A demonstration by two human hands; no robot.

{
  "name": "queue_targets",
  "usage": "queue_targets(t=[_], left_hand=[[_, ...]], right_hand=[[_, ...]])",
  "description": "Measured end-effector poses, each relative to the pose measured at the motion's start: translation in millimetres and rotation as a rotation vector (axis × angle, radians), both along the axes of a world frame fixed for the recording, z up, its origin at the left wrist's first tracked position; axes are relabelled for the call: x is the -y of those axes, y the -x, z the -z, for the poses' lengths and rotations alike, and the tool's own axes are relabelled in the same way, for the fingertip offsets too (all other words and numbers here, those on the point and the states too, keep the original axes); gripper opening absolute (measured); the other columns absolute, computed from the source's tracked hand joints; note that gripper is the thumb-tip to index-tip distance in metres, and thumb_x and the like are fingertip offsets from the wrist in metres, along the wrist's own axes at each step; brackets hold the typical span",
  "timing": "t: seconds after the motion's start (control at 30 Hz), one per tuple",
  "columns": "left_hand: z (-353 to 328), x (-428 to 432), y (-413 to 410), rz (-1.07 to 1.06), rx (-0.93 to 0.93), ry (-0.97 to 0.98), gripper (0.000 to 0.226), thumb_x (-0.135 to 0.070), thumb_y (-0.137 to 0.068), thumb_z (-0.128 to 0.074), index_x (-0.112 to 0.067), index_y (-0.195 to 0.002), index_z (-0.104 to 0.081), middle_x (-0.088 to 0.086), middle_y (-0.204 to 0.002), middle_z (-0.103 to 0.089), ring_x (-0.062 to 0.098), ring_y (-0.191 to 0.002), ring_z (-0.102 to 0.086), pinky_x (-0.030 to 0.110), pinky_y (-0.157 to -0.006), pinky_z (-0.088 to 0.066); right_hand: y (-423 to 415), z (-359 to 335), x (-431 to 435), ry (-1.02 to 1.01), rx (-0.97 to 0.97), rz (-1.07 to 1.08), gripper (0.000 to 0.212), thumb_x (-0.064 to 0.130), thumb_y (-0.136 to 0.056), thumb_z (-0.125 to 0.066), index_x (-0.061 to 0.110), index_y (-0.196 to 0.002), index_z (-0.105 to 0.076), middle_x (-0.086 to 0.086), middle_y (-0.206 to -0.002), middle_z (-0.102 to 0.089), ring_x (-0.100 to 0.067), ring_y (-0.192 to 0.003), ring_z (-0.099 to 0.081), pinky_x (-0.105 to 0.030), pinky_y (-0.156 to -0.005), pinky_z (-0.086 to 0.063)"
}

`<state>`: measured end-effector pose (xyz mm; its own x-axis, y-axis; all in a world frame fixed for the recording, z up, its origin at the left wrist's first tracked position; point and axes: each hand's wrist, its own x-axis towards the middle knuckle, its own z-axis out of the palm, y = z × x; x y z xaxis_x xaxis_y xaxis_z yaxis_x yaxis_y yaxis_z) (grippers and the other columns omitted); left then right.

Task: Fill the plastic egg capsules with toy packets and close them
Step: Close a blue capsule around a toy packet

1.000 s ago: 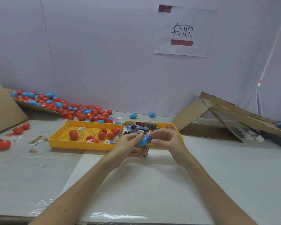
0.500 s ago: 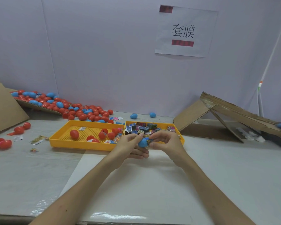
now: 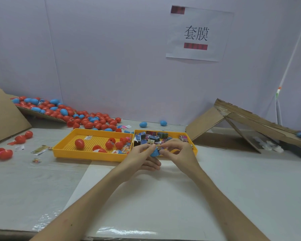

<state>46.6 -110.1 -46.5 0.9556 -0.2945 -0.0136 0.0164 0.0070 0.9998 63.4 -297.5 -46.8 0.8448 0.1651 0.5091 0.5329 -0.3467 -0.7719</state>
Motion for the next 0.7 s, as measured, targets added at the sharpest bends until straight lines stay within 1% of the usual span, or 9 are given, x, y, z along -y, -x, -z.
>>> queue_targets(t=[0.03, 0.1, 0.17, 0.23, 0.37, 0.47, 0.57, 0.63, 0.7], left_hand=[[-0.3, -0.4, -0.2, 0.019, -0.001, 0.019, 0.032, -0.040, -0.103, -0.054, -0.014, -0.118, -0.065, 0.019, -0.092, -0.077, 0.027, -0.080, -0.076, 0.028, -0.068, -0.060], [-0.7, -0.9, 0.2, 0.043, 0.010, 0.026, 0.026, -0.032, -0.105, -0.053, -0.016, -0.122, -0.065, 0.017, -0.095, -0.077, 0.026, -0.083, -0.076, 0.029, -0.072, -0.060], [0.0, 0.0, 0.6, 0.047, 0.046, 0.003, 0.026, -0.029, -0.106, -0.051, -0.020, -0.127, -0.064, 0.014, -0.098, -0.077, 0.024, -0.086, -0.075, 0.030, -0.078, -0.061], [1.0, 1.0, 0.8, 0.029, 0.078, -0.015, 0.028, -0.026, -0.107, -0.051, -0.023, -0.132, -0.062, 0.012, -0.100, -0.077, 0.024, -0.088, -0.075, 0.032, -0.081, -0.061], [1.6, 1.3, 0.2, -0.005, 0.121, -0.023, 0.033, -0.019, -0.106, -0.051, -0.021, -0.138, -0.058, 0.017, -0.104, -0.075, 0.027, -0.086, -0.075, 0.032, -0.079, -0.062], [1.5, 0.4, -0.4, -0.008, 0.142, -0.021, 0.033, -0.018, -0.106, -0.052, -0.019, -0.138, -0.059, 0.018, -0.099, -0.073, 0.027, -0.083, -0.074, 0.034, -0.080, -0.062], [1.2, -0.2, -0.9, 0.000, 0.146, -0.022, 0.031, -0.020, -0.105, -0.052, -0.020, -0.135, -0.061, 0.014, -0.091, -0.073, 0.026, -0.080, -0.073, 0.034, -0.080, -0.063], [1.3, -0.6, -1.6, 0.009, 0.142, -0.016, 0.028, -0.021, -0.105, -0.053, -0.021, -0.132, -0.062, 0.009, -0.085, -0.074, 0.023, -0.077, -0.073, 0.033, -0.079, -0.062], [1.1, -0.5, -2.0, 0.013, 0.143, -0.019, 0.026, -0.022, -0.104, -0.054, -0.026, -0.128, -0.063, 0.007, -0.083, -0.074, 0.020, -0.075, -0.073, 0.031, -0.077, -0.062]], right_hand=[[-0.2, 0.0, 0.4, -0.005, 0.022, 0.017, 0.014, 0.013, -0.081, -0.082, 0.022, -0.092, -0.080, 0.007, -0.092, -0.069, -0.003, -0.078, -0.063, -0.018, -0.064, -0.047], [-0.6, -0.3, 1.4, -0.006, 0.051, 0.039, 0.016, 0.014, -0.083, -0.082, 0.029, -0.090, -0.079, 0.005, -0.095, -0.069, -0.005, -0.086, -0.064, -0.026, -0.066, -0.051], [-1.1, -0.8, 2.1, 0.011, 0.070, 0.055, 0.016, 0.014, -0.084, -0.081, 0.030, -0.090, -0.079, 0.006, -0.098, -0.069, -0.007, -0.095, -0.064, -0.031, -0.070, -0.054], [-1.6, -0.2, 1.9, 0.033, 0.090, 0.067, 0.014, 0.014, -0.084, -0.081, 0.026, -0.090, -0.080, 0.008, -0.097, -0.070, -0.007, -0.097, -0.065, -0.030, -0.071, -0.055], [-1.0, 1.3, 0.5, 0.041, 0.099, 0.073, 0.016, 0.014, -0.083, -0.081, 0.029, -0.089, -0.079, 0.012, -0.085, -0.073, -0.006, -0.082, -0.067, -0.020, -0.067, -0.050], [-1.1, 1.2, 0.7, 0.027, 0.097, 0.088, 0.017, 0.016, -0.083, -0.081, 0.030, -0.091, -0.078, 0.013, -0.084, -0.074, -0.007, -0.079, -0.067, -0.015, -0.066, -0.047], [-1.2, 0.9, 1.1, 0.051, 0.139, 0.091, 0.012, 0.015, -0.082, -0.082, 0.025, -0.089, -0.079, 0.010, -0.086, -0.074, -0.006, -0.082, -0.066, -0.016, -0.064, -0.047], [-1.5, 0.7, 1.1, 0.067, 0.178, 0.088, 0.010, 0.012, -0.081, -0.082, 0.020, -0.087, -0.080, 0.006, -0.089, -0.073, -0.006, -0.087, -0.065, -0.019, -0.065, -0.051], [-1.7, 0.9, 1.1, 0.082, 0.187, 0.089, 0.011, 0.011, -0.082, -0.082, 0.018, -0.090, -0.080, 0.005, -0.091, -0.073, -0.006, -0.088, -0.065, -0.020, -0.067, -0.052]])
